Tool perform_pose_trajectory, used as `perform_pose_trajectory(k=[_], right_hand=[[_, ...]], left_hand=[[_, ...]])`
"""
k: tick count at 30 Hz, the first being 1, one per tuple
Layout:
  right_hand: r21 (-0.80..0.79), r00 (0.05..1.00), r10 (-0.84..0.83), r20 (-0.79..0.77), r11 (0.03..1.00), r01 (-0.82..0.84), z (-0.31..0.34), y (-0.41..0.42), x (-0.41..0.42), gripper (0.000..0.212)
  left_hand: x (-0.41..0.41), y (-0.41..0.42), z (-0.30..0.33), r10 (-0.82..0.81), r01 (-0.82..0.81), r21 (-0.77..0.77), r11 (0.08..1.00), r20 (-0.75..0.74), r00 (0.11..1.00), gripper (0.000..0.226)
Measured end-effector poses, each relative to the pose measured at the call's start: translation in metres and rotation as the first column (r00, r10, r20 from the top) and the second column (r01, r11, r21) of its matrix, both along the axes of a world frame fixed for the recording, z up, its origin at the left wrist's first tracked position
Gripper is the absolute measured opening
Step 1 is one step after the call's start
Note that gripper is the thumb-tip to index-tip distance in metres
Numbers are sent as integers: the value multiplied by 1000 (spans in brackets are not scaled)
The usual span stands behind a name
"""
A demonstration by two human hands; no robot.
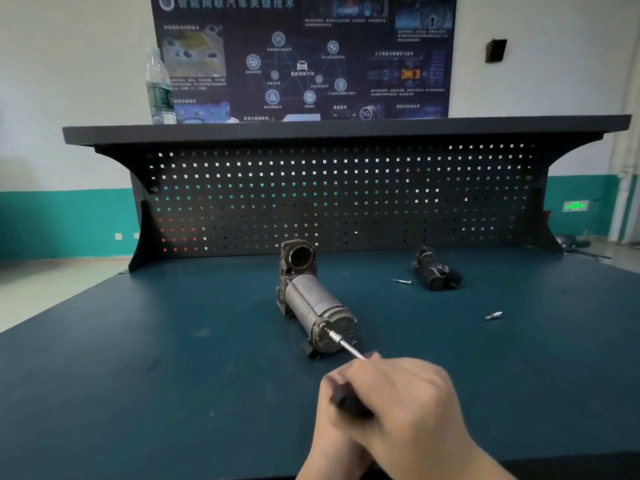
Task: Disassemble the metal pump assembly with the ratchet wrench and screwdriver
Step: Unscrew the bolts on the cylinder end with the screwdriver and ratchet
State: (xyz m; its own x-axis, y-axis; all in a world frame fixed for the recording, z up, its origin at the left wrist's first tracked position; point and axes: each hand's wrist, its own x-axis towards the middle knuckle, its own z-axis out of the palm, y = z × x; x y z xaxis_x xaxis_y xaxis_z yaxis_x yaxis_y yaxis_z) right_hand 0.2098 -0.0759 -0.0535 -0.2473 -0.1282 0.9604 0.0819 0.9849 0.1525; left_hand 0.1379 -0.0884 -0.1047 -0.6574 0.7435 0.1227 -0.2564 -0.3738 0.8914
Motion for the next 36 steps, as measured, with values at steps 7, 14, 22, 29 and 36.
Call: perform_pose_trajectory(k=[7,14,22,29,36], right_hand=[[-801,949,18,-314,533,-275,8,32,8,41],[-492,991,46,-127,864,-103,4,9,4,36],[-848,945,-38,-326,453,-274,7,17,10,39],[-806,858,-70,-509,-312,-503,0,74,24,36],[-851,925,12,-380,-397,-344,-7,95,37,38]], left_hand=[[1,-6,9,-69,61,48,997,189,980,10],[-1,-11,4,-17,16,-9,1000,-71,997,9],[2,-13,14,-113,108,35,994,240,964,10],[5,-18,22,-173,147,105,984,302,938,31],[-1,-18,20,-139,45,237,970,397,907,28]])
